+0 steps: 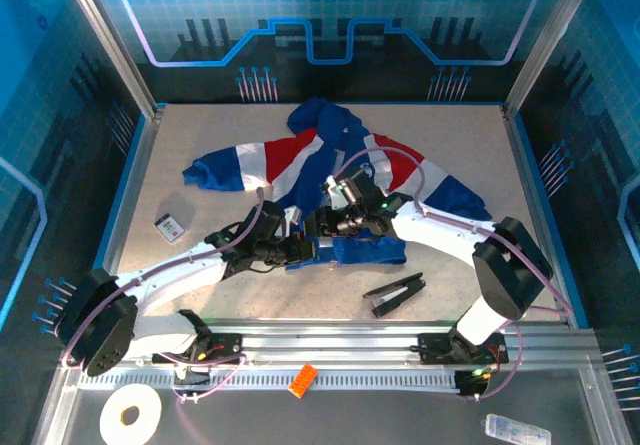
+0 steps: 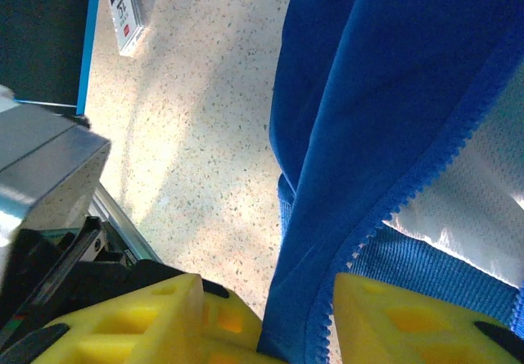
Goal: Zip up the jacket
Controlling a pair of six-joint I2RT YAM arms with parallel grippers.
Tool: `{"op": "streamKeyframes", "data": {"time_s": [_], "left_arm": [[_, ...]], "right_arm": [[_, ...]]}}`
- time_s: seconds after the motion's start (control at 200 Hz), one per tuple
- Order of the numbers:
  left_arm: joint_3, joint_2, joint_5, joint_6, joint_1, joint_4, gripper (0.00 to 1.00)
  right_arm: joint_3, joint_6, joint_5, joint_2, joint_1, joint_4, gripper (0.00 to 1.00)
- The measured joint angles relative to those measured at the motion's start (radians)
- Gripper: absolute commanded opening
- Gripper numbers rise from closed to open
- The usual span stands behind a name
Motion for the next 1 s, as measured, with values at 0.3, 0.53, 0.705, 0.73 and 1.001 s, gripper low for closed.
{"op": "streamKeyframes", "data": {"time_s": [0.3, 0.53, 0.705, 0.73, 1.001], "left_arm": [[-0.01, -0.019, 0.015, 0.004, 0.009, 0.0, 0.0], [-0.017, -0.048, 0.015, 0.003, 0.024, 0.0, 0.0], [-0.032, -0.08, 0.015, 0.003, 0.033, -0.001, 0.0], [-0.035, -0.084, 0.015, 0.003, 0.033, -0.002, 0.0], [-0.049, -0.108, 0.013, 0.018, 0.037, -0.016, 0.16]], "right_arm": [[-0.034, 0.014, -0.001, 0.012, -0.001, 0.021, 0.51], [-0.043, 0.0, 0.054, -0.039, 0.0, -0.021, 0.54], [-0.051, 0.023, 0.051, -0.038, 0.019, 0.013, 0.53], [-0.054, 0.028, 0.053, -0.038, 0.025, 0.022, 0.52], [-0.077, 0.067, 0.039, -0.037, 0.05, 0.096, 0.0]]}}
